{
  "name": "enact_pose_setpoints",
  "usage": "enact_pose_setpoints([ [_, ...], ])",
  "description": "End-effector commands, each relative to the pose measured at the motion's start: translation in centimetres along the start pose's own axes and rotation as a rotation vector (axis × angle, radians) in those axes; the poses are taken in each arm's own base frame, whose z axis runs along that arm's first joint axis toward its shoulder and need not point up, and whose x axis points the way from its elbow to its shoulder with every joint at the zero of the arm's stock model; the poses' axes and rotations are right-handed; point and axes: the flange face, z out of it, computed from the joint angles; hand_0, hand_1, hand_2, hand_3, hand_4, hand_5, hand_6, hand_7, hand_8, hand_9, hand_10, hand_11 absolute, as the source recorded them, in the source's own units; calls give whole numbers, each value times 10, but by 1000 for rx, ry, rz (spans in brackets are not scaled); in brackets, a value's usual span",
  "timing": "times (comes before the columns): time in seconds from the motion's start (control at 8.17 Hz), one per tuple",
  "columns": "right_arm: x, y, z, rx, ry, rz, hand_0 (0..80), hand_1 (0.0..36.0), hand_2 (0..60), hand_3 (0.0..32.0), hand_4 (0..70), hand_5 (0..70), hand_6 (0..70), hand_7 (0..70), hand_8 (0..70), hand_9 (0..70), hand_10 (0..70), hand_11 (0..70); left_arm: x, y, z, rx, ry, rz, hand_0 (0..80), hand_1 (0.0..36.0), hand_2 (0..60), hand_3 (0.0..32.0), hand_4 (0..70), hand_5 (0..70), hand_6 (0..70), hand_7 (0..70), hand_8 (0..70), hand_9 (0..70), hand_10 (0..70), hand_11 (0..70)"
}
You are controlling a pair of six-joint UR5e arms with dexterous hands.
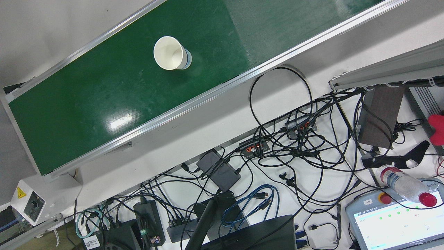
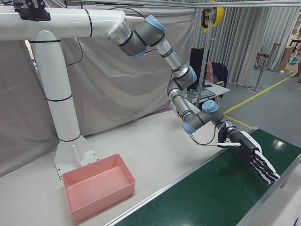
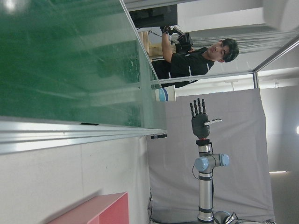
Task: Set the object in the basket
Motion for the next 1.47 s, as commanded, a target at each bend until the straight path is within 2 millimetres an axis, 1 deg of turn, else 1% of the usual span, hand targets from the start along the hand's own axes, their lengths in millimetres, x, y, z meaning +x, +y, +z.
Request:
enact_pose_setpoints([
  [0.0,0,0,0,0,0,0,0,0,0,0,0,0,0,0,0,0,0,0,1,-2,-2,4,1,1,583,56,0,0,14,114,6,0,0,0,20,48],
  [0.24,0,-1,0,1,0,0,0,0,0,0,0,0,0,0,0,0,0,0,4,-1,-2,2,7,1,576,56,0,0,30,133,9,0,0,0,24,54],
  [0.61,-1,0,0,0,-2,0,0,0,0,0,0,0,0,0,0,0,0,0,0,-3,-3,5,1,3,579,64,0,0,20,116,8,0,0,0,23,53],
  [1.35,0,0,0,0,0,0,0,0,0,0,0,0,0,0,0,0,0,0,-1,-5,-6,10,-1,7,575,65,0,0,21,118,9,0,0,0,25,55],
])
